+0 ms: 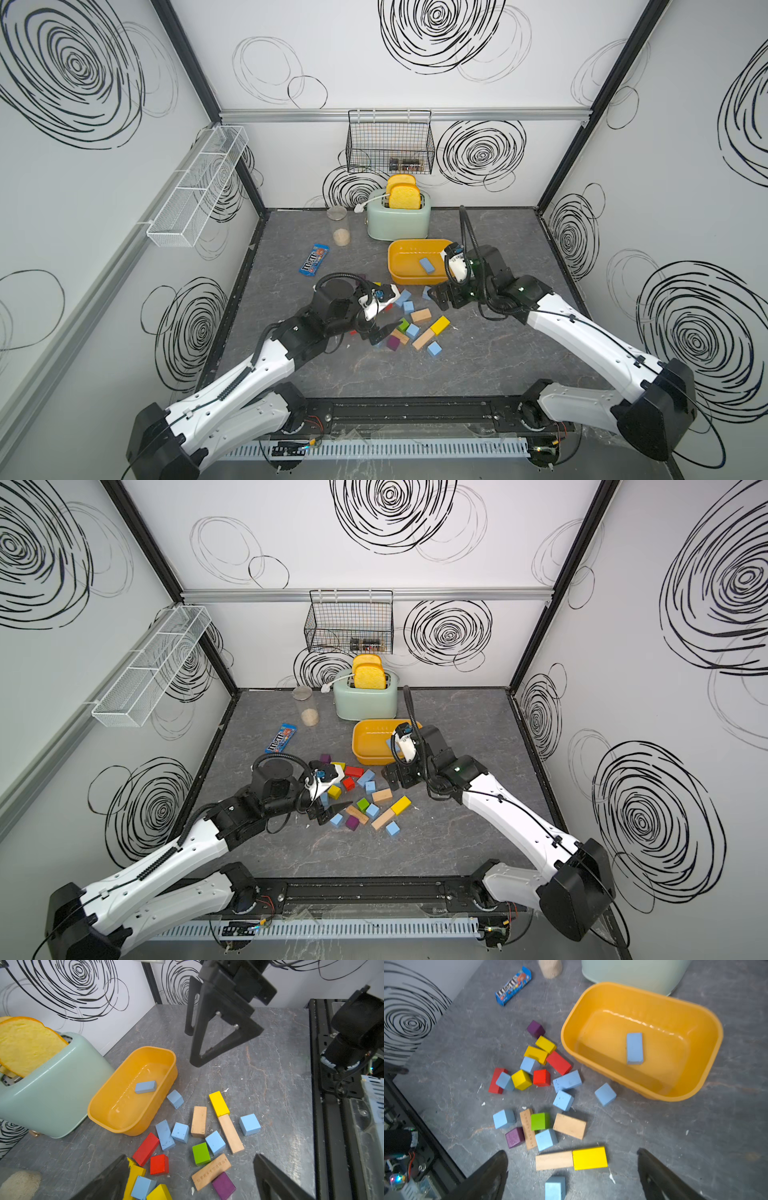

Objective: Pick out the blue building blocks
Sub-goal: Pick up the building block from the center of the board.

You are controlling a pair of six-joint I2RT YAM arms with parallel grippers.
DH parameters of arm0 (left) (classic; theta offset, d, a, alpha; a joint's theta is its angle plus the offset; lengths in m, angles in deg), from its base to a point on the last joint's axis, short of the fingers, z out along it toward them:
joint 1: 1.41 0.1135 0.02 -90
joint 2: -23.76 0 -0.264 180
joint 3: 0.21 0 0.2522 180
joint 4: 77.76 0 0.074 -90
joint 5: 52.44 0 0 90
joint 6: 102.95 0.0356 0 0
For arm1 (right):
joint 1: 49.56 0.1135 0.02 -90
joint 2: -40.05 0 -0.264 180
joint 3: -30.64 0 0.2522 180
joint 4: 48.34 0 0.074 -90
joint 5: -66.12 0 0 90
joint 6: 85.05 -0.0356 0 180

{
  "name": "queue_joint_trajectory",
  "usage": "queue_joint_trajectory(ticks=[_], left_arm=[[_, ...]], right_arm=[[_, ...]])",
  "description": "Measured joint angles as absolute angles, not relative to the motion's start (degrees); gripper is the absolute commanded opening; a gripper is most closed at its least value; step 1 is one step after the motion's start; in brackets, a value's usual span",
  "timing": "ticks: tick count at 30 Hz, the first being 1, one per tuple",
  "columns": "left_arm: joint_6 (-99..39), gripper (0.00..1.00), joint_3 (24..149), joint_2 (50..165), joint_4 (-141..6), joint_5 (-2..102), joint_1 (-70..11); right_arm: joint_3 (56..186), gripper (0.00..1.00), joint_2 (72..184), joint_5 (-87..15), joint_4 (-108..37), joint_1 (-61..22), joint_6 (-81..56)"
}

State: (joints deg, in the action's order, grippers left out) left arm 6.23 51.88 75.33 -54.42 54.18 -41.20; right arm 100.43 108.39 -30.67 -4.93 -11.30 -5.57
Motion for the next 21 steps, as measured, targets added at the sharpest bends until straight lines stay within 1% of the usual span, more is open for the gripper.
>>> queue_joint_trajectory(ticks=[6, 14, 21], left_arm=[[4.7, 0.96, 48.3, 71.1, -52.1, 53.7, -43.4], [2.7, 0.96, 46.4, 69.2, -50.4, 52.4, -45.4], [1.4, 0.96, 44.5, 69.1, -50.4, 52.2, -45.8]], right_arm=[[95.0, 1.00, 105.6, -29.2, -2.4, -6.2, -8.3], [90.9, 0.96, 104.7, -27.8, -1.9, -1.1, -13.9], [85.2, 0.90, 104.0, -27.4, -2.4, -0.4, -17.6]])
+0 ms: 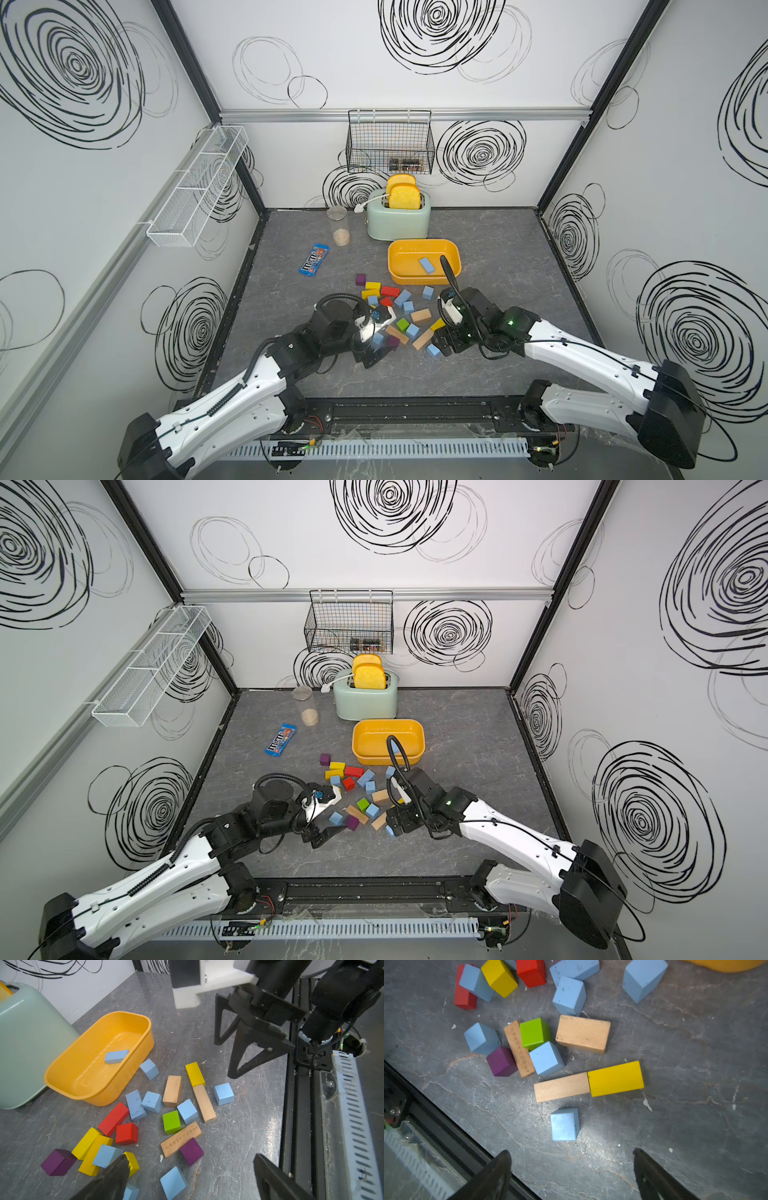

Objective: Pick out the blue building blocks
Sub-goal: Pick up the building block from the center of the board.

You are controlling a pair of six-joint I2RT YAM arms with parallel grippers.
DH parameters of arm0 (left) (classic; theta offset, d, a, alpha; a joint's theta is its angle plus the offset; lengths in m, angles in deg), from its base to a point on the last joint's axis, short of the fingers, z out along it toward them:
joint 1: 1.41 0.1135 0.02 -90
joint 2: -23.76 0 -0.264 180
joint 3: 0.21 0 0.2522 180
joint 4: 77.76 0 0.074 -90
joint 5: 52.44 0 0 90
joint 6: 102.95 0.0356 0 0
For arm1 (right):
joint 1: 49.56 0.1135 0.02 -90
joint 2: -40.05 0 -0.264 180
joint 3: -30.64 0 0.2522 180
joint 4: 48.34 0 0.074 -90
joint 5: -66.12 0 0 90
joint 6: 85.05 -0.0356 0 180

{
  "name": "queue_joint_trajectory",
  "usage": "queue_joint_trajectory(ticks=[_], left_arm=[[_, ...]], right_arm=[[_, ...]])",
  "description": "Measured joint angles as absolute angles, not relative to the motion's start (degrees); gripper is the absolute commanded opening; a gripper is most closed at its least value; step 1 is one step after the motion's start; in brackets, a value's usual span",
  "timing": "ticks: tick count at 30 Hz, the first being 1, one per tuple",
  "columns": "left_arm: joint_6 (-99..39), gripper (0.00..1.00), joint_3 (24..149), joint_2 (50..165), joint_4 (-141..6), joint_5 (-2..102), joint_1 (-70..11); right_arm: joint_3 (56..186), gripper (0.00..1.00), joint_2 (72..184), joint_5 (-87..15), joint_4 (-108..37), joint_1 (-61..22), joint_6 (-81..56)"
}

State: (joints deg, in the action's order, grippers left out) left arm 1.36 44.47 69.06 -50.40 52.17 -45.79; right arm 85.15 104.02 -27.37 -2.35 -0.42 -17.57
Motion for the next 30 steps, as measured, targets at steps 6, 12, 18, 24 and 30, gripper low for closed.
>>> queue_joint_trajectory(ticks=[6, 12, 18, 24, 30], left_arm=[[0.7, 0.96, 43.2, 69.0, -50.8, 51.8, -45.8], [0.5, 0.96, 43.1, 69.1, -51.2, 51.6, -45.9], [0.5, 0.96, 42.9, 69.1, -52.1, 51.2, -45.9], [0.5, 0.96, 41.9, 68.9, -52.5, 50.6, -45.6], [0.5, 0.96, 41.6, 68.6, -52.6, 50.3, -45.1]], right_arm=[[83.4, 0.84, 105.5, -27.4, -4.5, -0.4, -18.7], [83.4, 0.76, 111.3, -27.4, -5.7, -0.3, -18.9], [83.4, 0.74, 113.6, -27.7, -6.7, -0.2, -18.4], [83.5, 0.73, 115.6, -28.3, -7.2, 0.4, -17.6], [83.8, 0.73, 118.3, -29.1, -8.3, 1.9, -16.9]])
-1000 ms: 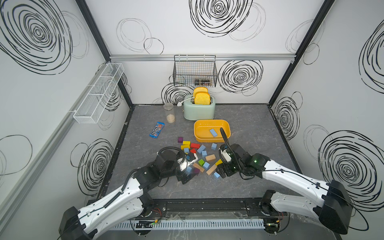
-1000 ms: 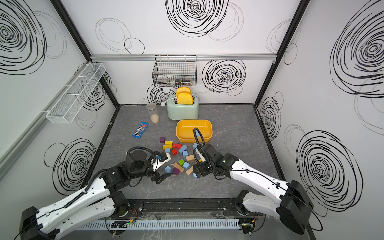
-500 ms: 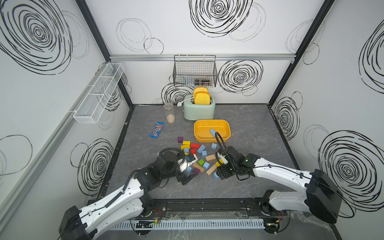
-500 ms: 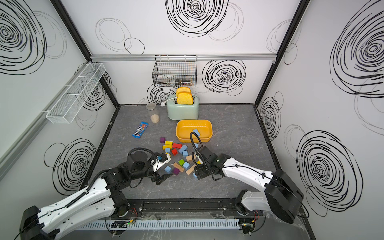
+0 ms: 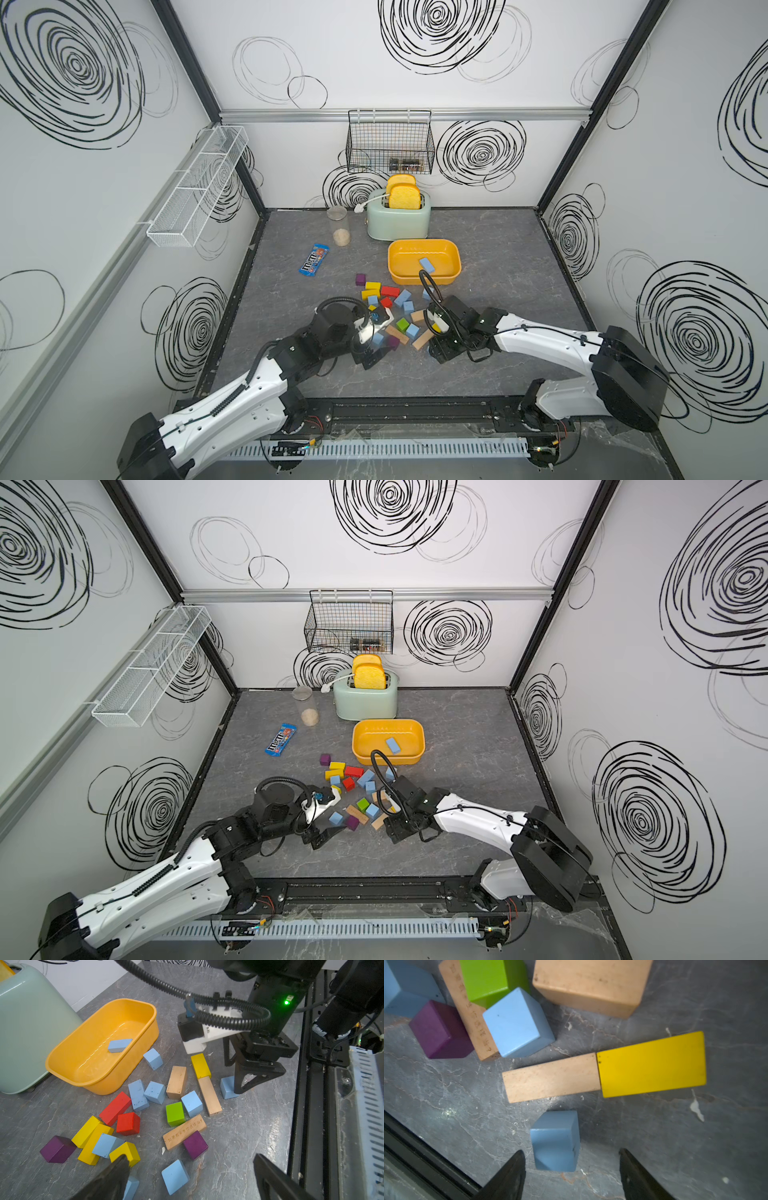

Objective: Pick out the blue building blocks
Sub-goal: Pick up the building block from the center of the board.

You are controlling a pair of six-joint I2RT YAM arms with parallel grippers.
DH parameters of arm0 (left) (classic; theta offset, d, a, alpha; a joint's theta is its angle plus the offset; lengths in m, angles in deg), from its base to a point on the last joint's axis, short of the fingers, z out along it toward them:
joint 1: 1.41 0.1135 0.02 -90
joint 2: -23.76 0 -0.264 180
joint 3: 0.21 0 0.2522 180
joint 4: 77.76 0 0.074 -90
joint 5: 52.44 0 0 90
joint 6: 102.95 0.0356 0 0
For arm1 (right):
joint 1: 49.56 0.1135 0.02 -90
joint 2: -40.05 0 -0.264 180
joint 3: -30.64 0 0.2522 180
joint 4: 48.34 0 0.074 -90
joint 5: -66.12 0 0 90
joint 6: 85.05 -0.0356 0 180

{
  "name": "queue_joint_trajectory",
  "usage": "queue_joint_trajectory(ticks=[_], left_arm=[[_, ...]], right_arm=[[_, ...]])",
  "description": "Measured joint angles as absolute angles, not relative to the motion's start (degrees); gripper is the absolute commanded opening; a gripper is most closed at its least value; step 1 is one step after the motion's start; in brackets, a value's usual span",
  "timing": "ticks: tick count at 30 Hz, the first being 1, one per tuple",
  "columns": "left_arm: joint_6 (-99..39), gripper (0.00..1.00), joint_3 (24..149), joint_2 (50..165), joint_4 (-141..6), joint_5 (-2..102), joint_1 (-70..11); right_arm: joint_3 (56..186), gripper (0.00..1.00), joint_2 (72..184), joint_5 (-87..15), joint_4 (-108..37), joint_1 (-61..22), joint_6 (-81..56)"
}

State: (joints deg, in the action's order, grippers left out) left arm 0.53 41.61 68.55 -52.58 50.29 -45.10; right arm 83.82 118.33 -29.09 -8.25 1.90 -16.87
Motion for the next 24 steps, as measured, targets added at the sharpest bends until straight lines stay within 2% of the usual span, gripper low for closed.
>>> queue_joint_trajectory(ticks=[15, 24], left_arm=[[0.5, 0.96, 41.3, 68.2, -53.5, 50.0, -44.7], [0.5, 0.96, 41.3, 67.8, -53.9, 49.9, -44.2]], right_arm=[[85.3, 0.63, 123.7, -27.5, -9.4, 3.3, -16.7], [86.9, 0.52, 125.6, -26.5, -9.8, 4.0, -16.6]])
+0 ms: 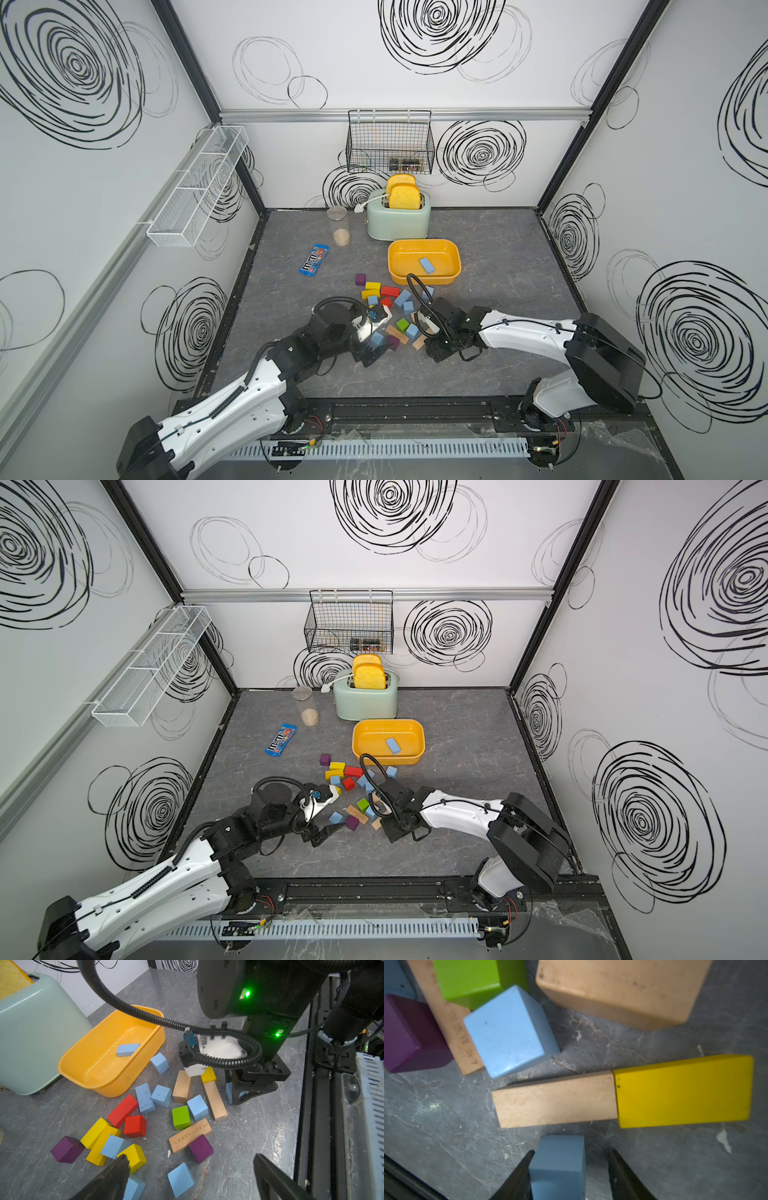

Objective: Pick out the blue building blocks
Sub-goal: Pick up the building block from the center of the board.

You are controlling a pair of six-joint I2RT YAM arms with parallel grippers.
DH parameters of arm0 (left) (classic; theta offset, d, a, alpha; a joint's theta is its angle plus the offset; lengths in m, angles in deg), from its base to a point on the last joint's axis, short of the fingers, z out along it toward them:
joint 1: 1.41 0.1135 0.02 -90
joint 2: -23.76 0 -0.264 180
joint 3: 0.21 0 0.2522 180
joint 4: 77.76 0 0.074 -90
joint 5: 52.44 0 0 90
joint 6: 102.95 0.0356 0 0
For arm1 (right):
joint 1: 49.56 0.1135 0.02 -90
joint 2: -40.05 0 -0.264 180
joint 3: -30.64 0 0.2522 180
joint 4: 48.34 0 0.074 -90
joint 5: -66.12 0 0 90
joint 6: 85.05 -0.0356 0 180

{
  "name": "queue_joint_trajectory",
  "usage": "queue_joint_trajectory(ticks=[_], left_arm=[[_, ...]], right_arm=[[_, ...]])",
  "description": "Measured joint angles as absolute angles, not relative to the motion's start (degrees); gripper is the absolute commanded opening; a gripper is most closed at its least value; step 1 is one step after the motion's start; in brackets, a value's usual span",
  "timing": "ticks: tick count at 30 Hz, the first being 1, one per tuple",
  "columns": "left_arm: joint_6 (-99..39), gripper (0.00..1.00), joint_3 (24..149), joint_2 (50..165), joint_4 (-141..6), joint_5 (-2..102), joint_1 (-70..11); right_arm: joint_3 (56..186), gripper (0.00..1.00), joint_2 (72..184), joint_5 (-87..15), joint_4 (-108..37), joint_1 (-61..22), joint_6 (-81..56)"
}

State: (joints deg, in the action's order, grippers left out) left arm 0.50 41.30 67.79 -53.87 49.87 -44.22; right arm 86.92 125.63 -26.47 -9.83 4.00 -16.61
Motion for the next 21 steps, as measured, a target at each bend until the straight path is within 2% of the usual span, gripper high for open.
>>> queue_joint_trajectory(ticks=[14, 18, 21], left_arm=[[0.5, 0.96, 41.3, 67.8, -53.9, 49.7, -43.7], [0.5, 0.96, 41.3, 67.8, -53.8, 49.6, -43.6], [0.5, 0.96, 41.3, 67.6, -53.8, 49.5, -43.5]], right_arm=[[87.4, 0.42, 124.1, -24.9, -9.8, 5.1, -16.6], [87.4, 0.51, 124.0, -24.8, -9.8, 5.1, -16.7], [87.4, 0.53, 124.0, -24.7, -9.8, 5.2, -16.7]])
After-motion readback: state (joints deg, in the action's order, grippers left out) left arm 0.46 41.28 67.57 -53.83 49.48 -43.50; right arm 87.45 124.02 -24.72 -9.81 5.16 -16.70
